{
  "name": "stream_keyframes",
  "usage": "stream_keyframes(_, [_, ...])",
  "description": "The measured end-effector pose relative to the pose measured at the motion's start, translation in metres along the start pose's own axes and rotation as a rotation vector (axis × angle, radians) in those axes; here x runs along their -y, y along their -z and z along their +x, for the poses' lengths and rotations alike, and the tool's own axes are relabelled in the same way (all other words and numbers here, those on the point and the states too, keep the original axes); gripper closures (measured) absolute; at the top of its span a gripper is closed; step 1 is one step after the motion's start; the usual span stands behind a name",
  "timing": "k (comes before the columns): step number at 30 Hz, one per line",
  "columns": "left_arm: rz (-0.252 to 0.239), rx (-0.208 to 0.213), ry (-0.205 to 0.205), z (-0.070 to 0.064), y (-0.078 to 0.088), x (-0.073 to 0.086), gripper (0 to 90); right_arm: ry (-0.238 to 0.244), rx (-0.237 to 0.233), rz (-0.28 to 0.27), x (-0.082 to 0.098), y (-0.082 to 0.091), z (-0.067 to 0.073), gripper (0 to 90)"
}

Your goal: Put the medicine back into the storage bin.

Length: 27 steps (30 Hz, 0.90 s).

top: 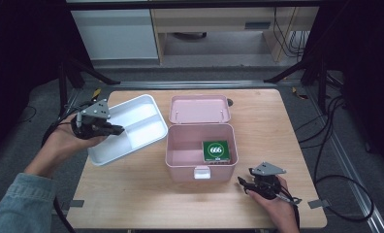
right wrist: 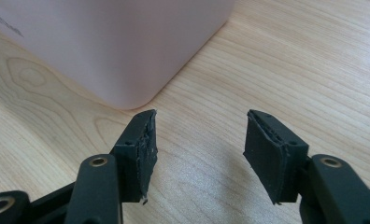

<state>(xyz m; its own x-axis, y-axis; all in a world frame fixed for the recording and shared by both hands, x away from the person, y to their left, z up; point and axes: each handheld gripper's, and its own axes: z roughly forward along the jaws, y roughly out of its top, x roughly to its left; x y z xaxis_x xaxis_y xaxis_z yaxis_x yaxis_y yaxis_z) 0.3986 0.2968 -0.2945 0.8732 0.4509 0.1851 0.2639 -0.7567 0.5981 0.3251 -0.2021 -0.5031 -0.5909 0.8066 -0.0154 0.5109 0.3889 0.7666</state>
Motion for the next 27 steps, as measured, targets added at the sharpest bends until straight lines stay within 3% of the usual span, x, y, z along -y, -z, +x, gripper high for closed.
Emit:
stream_keyframes(7, [-0.003, 0.015, -0.036, -0.001, -0.006, -0.026, 89.4, -0.006, 0.004, -0.001, 0.000, 0.001, -0.001, 43.8])
stream_keyframes(27, [0.011, 0.092, -0.149, -0.019, -0.054, -0.100, 89.4, -0.010, 0.008, -0.018, -0.001, 0.004, -0.004, 43.9])
